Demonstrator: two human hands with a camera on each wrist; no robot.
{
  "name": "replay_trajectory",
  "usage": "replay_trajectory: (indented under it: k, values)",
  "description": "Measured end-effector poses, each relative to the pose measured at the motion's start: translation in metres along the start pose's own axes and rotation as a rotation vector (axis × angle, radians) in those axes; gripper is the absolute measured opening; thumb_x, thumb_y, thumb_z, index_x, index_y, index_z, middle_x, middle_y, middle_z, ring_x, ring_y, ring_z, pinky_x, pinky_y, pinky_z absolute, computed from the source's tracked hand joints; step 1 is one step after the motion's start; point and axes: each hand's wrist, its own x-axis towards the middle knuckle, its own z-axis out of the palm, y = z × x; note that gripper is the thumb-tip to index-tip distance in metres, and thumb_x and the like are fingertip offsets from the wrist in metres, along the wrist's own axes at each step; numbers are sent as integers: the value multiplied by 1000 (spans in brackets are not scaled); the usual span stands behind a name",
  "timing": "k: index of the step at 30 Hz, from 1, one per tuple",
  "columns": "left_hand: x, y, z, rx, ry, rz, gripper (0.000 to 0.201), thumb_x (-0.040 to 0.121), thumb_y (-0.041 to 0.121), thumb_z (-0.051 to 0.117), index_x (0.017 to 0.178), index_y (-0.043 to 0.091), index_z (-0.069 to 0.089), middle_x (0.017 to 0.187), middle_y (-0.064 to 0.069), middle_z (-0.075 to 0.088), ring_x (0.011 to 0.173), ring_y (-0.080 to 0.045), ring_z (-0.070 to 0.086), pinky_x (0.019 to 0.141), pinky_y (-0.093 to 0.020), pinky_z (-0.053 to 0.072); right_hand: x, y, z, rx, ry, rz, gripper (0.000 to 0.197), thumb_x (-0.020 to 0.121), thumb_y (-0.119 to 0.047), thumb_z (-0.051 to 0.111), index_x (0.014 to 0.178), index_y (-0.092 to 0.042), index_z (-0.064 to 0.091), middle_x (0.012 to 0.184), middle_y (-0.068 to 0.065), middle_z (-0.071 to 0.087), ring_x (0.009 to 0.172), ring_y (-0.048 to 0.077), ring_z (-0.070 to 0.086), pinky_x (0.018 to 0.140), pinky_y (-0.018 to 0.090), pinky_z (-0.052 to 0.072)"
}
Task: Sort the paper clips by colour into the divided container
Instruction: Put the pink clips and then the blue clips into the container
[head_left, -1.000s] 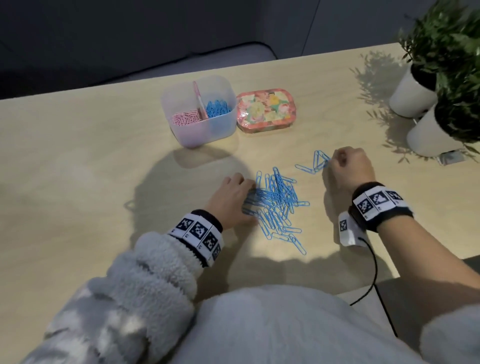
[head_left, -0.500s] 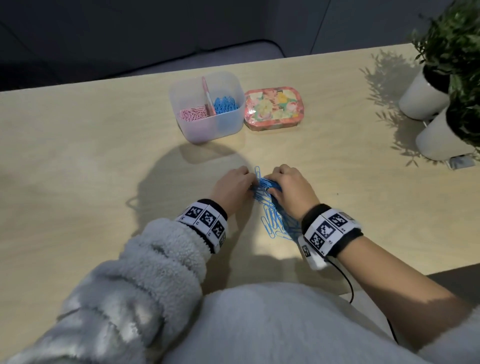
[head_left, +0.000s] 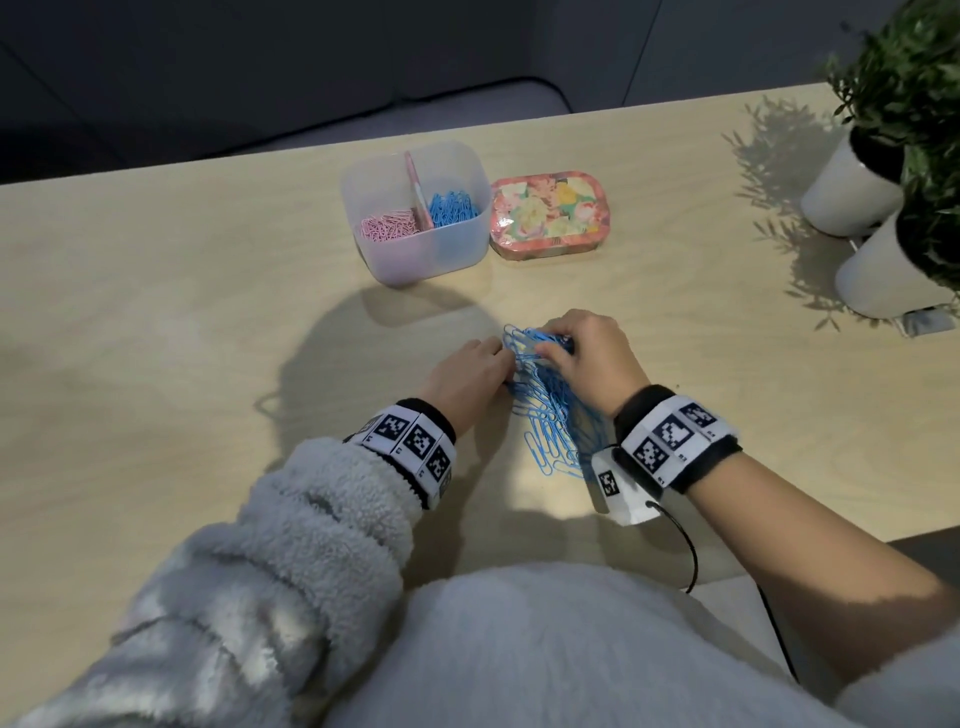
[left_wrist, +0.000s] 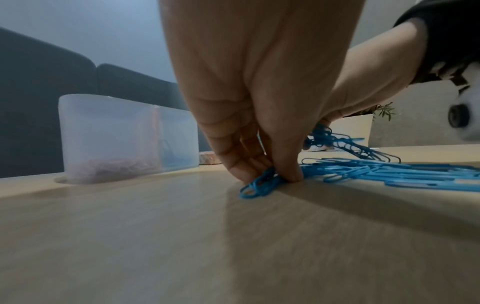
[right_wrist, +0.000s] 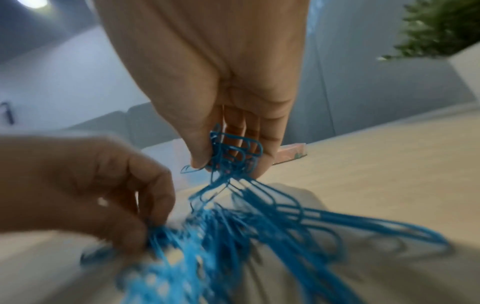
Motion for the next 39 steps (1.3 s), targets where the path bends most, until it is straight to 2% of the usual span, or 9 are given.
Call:
replay_trajectory:
  k: [4, 9, 17, 21, 25, 28, 32, 35, 39]
  values:
    - [-2, -4, -4, -69, -7, -14, 19, 90, 9, 47, 105, 6, 56, 110, -16, 58, 104, -33, 53, 82, -34, 34, 31, -4, -15, 314, 39, 128, 21, 82, -17, 68, 95, -1, 71, 79, 5, 67, 56, 1, 50, 59, 16, 41]
    - [-10, -14, -7, -157, -2, -69, 20, 89, 10, 49, 106, 6, 58, 107, -18, 59, 102, -33, 54, 83, -40, 38, 87, -32, -45, 530, -22, 167, 15, 84, -11, 65, 94, 0, 69, 63, 5, 56, 42, 6, 50, 37, 17, 45]
    - [-20, -25, -20, -281, 3, -143, 21, 84, 10, 59, 103, 4, 64, 106, -20, 61, 100, -35, 57, 83, -35, 38, 171, -83, -56, 357, -8, 145, 11, 80, -16, 70, 74, -7, 66, 70, 5, 61, 54, 13, 54, 56, 30, 53]
    - [-24, -33, -34, -342, 109, -150, 19, 85, 6, 57, 101, 0, 64, 103, -21, 63, 97, -33, 58, 77, -27, 35, 193, -99, -42, 135, -32, 129, 38, 76, -26, 74, 103, 0, 66, 96, 12, 65, 86, 23, 64, 84, 37, 56]
    - [-16, -42, -63, -456, 253, -193, 14, 86, 4, 58, 97, -1, 65, 97, -15, 67, 88, -25, 60, 67, -16, 33, 195, -111, -38, 41, -40, 121, 46, 80, -30, 71, 116, -4, 58, 118, 15, 62, 100, 31, 66, 90, 40, 54]
    - [3, -49, -91, -445, 355, -258, 14, 86, 6, 57, 96, 4, 67, 89, -1, 60, 82, -13, 53, 76, -18, 40, 186, -114, -46, 48, -34, 92, 27, 87, -12, 59, 111, 0, 61, 116, 17, 63, 96, 30, 67, 87, 39, 56]
    - [41, -57, -121, -560, 475, -404, 18, 82, 0, 49, 81, 9, 65, 89, -13, 66, 77, -21, 55, 79, -34, 52, 156, -101, -60, 416, 29, 110, 21, 86, -1, 48, 93, 11, 64, 87, 17, 64, 57, 17, 65, 68, 36, 61]
    - [69, -61, -136, -432, 477, -458, 13, 84, 7, 58, 92, 6, 68, 102, -13, 69, 93, -28, 63, 82, -32, 50, 122, -86, -64, 585, 71, 117, 24, 87, 1, 46, 70, -3, 62, 76, 16, 61, 53, 20, 60, 60, 31, 58]
    - [88, -60, -139, -216, 376, -425, 19, 87, 15, 60, 93, -1, 69, 102, -18, 69, 97, -34, 62, 78, -35, 45, 79, -55, -55, 653, 62, 142, 19, 90, 3, 45, 81, 1, 62, 74, 19, 61, 48, 17, 59, 56, 30, 57]
